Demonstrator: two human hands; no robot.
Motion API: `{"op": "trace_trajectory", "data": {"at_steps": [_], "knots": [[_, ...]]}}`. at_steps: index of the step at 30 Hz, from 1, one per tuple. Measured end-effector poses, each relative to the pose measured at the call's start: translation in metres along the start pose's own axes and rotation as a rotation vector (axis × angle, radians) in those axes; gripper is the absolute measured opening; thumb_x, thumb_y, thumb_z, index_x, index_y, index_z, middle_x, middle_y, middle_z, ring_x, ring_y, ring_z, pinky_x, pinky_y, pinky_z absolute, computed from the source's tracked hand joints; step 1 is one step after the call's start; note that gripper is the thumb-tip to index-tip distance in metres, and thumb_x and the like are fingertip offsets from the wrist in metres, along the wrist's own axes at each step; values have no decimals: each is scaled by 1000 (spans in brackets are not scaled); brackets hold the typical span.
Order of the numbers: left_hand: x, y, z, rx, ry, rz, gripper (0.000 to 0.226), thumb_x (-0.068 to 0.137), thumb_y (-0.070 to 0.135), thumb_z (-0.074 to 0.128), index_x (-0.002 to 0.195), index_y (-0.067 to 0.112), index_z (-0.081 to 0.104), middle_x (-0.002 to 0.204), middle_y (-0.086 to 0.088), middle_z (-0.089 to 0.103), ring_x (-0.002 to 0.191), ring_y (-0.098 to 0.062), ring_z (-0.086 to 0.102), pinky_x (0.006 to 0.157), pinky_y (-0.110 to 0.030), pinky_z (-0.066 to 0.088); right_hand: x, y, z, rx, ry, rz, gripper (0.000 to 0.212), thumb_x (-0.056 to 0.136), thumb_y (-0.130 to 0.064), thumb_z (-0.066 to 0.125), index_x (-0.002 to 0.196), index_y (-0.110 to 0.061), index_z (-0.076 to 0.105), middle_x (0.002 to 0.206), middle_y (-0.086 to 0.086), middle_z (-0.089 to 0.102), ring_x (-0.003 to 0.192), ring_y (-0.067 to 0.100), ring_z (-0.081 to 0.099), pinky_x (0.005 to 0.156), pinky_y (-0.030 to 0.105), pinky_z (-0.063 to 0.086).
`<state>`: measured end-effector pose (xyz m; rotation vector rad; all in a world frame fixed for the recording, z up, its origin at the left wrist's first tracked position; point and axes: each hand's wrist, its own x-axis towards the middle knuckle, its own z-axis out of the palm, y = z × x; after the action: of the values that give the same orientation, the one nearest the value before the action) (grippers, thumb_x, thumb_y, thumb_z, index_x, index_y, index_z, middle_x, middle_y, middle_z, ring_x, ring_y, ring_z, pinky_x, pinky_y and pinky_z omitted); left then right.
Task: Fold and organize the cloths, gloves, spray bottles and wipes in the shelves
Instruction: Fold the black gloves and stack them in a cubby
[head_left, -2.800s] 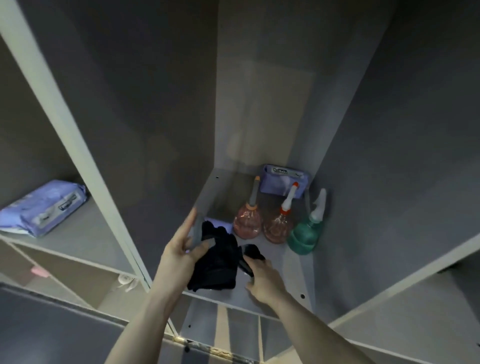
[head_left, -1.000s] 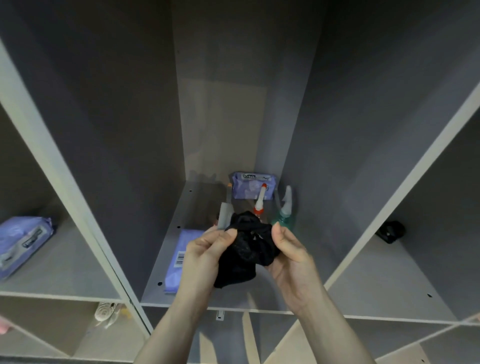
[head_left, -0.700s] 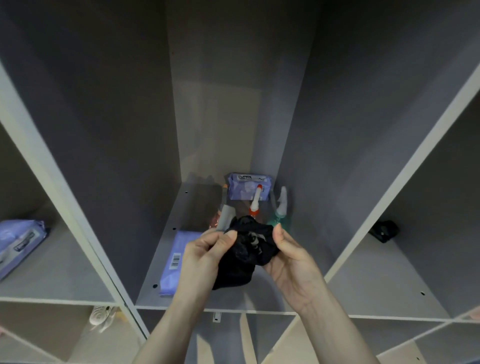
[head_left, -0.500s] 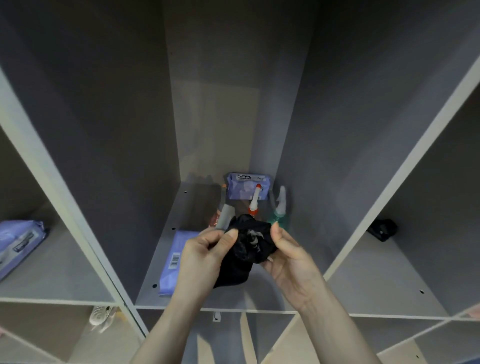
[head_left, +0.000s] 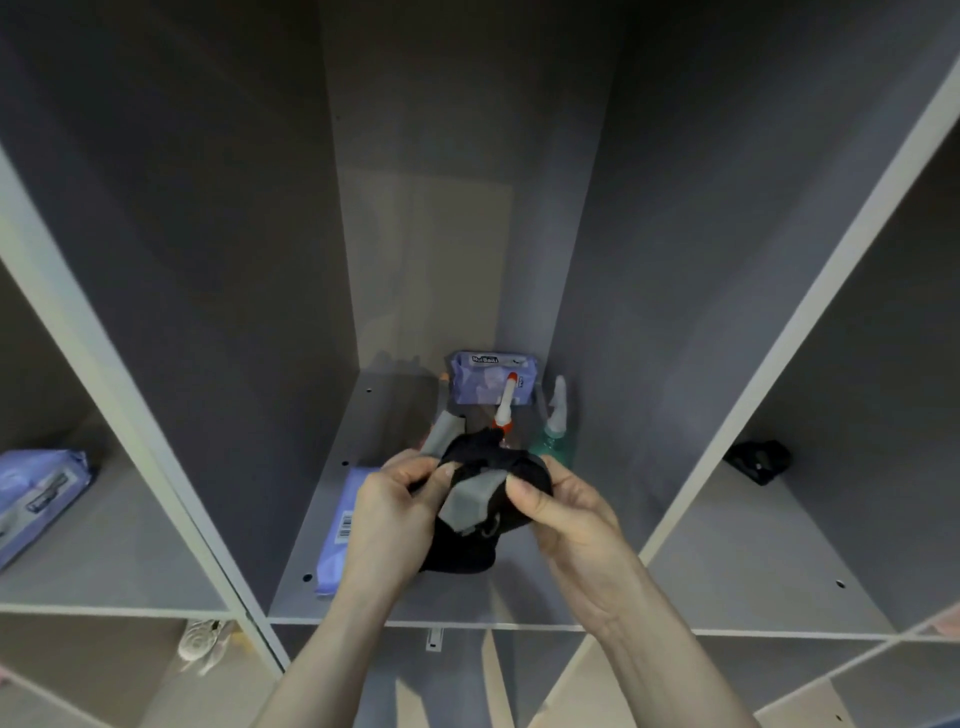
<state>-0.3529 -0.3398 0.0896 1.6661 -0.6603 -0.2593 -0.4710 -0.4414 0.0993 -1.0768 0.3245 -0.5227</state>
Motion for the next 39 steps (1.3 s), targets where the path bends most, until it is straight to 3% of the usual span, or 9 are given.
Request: {"op": "trace_trajectory", "data": {"at_steps": [6, 11, 15, 19, 22, 25, 30, 34, 39], "knots": [[-4, 4, 3, 150, 127, 128, 22, 84, 32, 59, 76, 16, 71, 77, 6, 60, 77, -15, 60, 69, -38, 49, 6, -5, -3, 76, -30, 1, 74, 53, -32, 91, 112, 4, 63, 107, 17, 68, 99, 23, 64, 86, 25, 52], [-13, 11, 1, 26, 143, 171, 13, 89, 16, 65, 98, 19, 74, 91, 16, 64, 93, 2, 61, 81, -10, 43, 6, -12, 0, 37, 70, -108, 62, 48, -38, 91, 93, -6, 65, 93, 13, 71, 86, 19, 67, 75, 23, 53], [-11, 11, -6, -105, 297, 96, 20, 92, 9, 60, 93, 23, 74, 95, 7, 69, 93, 0, 63, 84, -9, 43, 3, -18, 7, 185, 108, -139, 63, 56, -32, 87, 107, -6, 64, 100, 13, 70, 92, 21, 66, 81, 30, 52], [-5, 16, -28, -182, 329, -4, 26, 93, 9, 58, 90, 31, 73, 99, 3, 71, 97, -2, 63, 86, -12, 44, 0, -34, 1, 129, 209, -145, 36, 77, -22, 65, 109, -6, 64, 95, 7, 73, 84, 17, 65, 78, 31, 44], [-13, 30, -22, -190, 211, 51, 11, 89, 23, 64, 88, 23, 75, 91, 3, 69, 91, -3, 64, 80, -11, 44, 0, -31, 5, 2, 206, -117, 19, 78, -24, 67, 92, -11, 62, 80, 2, 72, 70, 12, 62, 66, 27, 38], [-18, 36, -9, -176, 72, 107, 32, 72, 44, 76, 94, 20, 75, 90, 4, 66, 90, -2, 64, 80, -12, 45, -1, -19, 11, -137, 170, -137, 22, 73, -34, 73, 84, -16, 64, 79, 1, 68, 71, 11, 55, 65, 25, 38], [-6, 27, -18, -177, 204, 21, 10, 80, 11, 74, 73, 18, 72, 75, 4, 71, 73, -2, 65, 72, -14, 48, -7, -20, 3, -162, 223, -245, 6, 89, -5, 58, 84, -8, 59, 68, -3, 70, 63, 3, 62, 61, 11, 46], [2, 24, -31, -291, 258, -98, 5, 85, 12, 69, 81, 10, 71, 68, 8, 72, 64, 1, 65, 59, -8, 48, -9, -23, -6, -187, 220, -281, 3, 89, -2, 54, 88, -2, 56, 73, 0, 72, 70, 7, 66, 66, 15, 51], [-5, 34, -31, -445, 125, -160, 30, 87, 32, 61, 96, 6, 72, 82, -7, 75, 74, -12, 72, 52, -16, 52, -7, -20, -3, -67, 119, -197, 44, 71, -34, 77, 101, -3, 63, 98, 12, 68, 92, 21, 62, 82, 29, 48]]}}
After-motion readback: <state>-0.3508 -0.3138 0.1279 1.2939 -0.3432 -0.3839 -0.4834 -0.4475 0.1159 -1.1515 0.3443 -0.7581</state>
